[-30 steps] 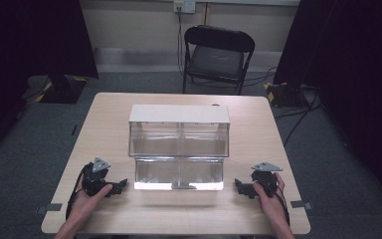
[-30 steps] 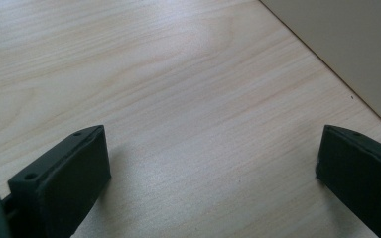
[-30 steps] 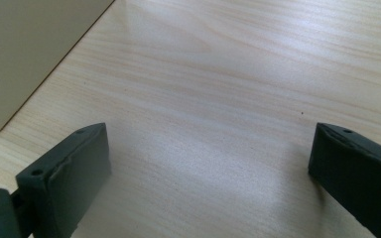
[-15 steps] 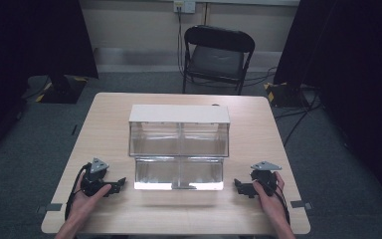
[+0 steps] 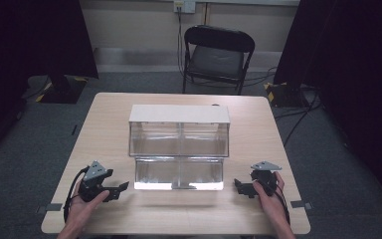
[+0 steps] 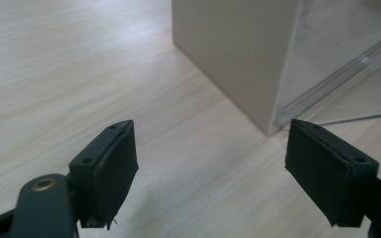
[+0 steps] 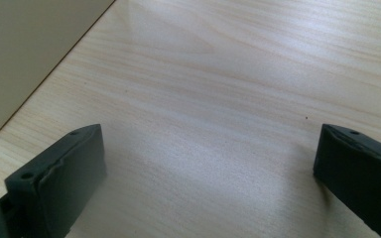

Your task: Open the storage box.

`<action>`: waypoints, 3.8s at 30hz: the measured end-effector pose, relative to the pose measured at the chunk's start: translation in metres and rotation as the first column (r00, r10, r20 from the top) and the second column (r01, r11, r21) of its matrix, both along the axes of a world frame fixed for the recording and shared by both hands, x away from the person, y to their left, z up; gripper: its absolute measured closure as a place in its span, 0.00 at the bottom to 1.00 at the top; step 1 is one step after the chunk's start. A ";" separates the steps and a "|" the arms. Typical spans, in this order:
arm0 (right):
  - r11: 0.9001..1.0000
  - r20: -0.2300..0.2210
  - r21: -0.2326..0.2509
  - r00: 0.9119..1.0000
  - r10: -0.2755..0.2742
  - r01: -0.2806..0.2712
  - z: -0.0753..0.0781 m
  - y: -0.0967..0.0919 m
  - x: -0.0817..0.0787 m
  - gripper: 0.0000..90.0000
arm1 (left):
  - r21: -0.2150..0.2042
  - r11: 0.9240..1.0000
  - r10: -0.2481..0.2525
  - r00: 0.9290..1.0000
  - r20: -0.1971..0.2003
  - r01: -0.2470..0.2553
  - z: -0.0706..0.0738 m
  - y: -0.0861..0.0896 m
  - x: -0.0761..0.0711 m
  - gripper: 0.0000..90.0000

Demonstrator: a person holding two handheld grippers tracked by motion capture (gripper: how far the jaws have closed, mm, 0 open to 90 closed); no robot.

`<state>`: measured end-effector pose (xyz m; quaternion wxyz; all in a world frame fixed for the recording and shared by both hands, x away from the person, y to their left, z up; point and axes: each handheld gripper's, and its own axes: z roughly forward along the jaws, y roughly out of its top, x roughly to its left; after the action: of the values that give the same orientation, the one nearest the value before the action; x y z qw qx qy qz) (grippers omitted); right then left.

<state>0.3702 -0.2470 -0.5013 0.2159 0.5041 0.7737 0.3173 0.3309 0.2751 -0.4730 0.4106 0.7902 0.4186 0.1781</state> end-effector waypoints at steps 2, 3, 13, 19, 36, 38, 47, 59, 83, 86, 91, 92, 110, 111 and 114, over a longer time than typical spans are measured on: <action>1.000 0.000 0.000 1.000 0.000 0.000 0.000 0.000 0.000 0.00 | -0.002 1.000 -0.007 1.000 0.003 0.007 0.001 0.000 0.000 0.22; 1.000 0.000 0.000 1.000 0.000 0.000 0.000 0.000 0.000 0.00 | -0.005 1.000 -0.010 1.000 0.005 0.010 0.001 -0.001 -0.001 0.22; 1.000 0.000 0.000 1.000 0.000 0.000 0.000 0.000 0.000 0.00 | -0.050 0.996 -0.079 0.996 -0.037 0.077 0.005 -0.011 -0.009 0.23; 1.000 0.000 0.000 1.000 -0.001 0.001 0.000 0.000 0.000 0.00 | -0.073 0.992 -0.108 0.993 -0.046 0.105 0.005 -0.014 -0.010 0.22; 1.000 0.000 0.000 1.000 0.000 0.000 0.000 0.000 0.000 0.00 | -0.113 0.983 -0.150 0.989 -0.010 0.148 0.004 -0.032 -0.011 0.20; 1.000 0.000 0.000 1.000 0.000 0.000 0.000 0.000 0.000 0.00 | -0.104 0.985 -0.141 0.990 -0.003 0.139 0.003 -0.034 -0.011 0.19; 1.000 0.000 0.000 1.000 0.000 0.000 0.000 0.000 0.000 0.00 | -0.116 0.983 -0.143 0.990 0.006 0.142 0.001 -0.039 -0.011 0.18; 1.000 0.000 0.000 1.000 0.000 0.000 0.000 0.000 0.000 0.00 | -0.140 0.976 -0.168 0.986 0.004 0.167 0.002 -0.042 -0.011 0.20; 1.000 0.000 0.000 1.000 0.000 0.000 0.000 0.000 0.000 0.00 | -0.185 0.961 -0.208 0.978 -0.010 0.203 0.001 -0.045 -0.010 0.29; 1.000 0.000 0.000 1.000 0.000 0.000 0.000 0.000 0.000 0.00 | -0.182 0.962 -0.208 0.978 -0.008 0.204 0.002 -0.045 -0.010 0.29; 1.000 0.000 0.000 1.000 0.000 0.000 0.000 0.000 0.000 0.00 | -0.193 0.959 -0.214 0.977 -0.001 0.210 0.002 -0.045 -0.011 0.29; 1.000 0.000 0.000 1.000 0.000 0.000 0.000 0.000 0.000 0.00 | -0.195 0.957 -0.217 0.976 0.002 0.213 0.004 -0.045 -0.012 0.26; 1.000 0.000 0.000 1.000 0.000 0.000 0.000 0.000 0.000 0.00 | -0.200 0.959 -0.200 0.980 0.018 0.199 0.007 -0.044 -0.013 0.17; 1.000 0.000 0.000 1.000 0.000 0.000 0.000 0.000 0.000 0.00 | -0.200 0.959 -0.200 0.980 0.017 0.199 0.007 -0.044 -0.013 0.17; 1.000 -0.002 0.001 1.000 -0.001 0.001 0.000 0.000 0.000 0.00 | -0.182 0.963 -0.196 0.980 0.031 0.198 0.008 -0.045 -0.014 0.17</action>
<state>0.3701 -0.2469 -0.5012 0.2151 0.5048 0.7735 0.3172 0.3166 0.2297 -0.4653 0.5004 0.7854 0.3499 0.1019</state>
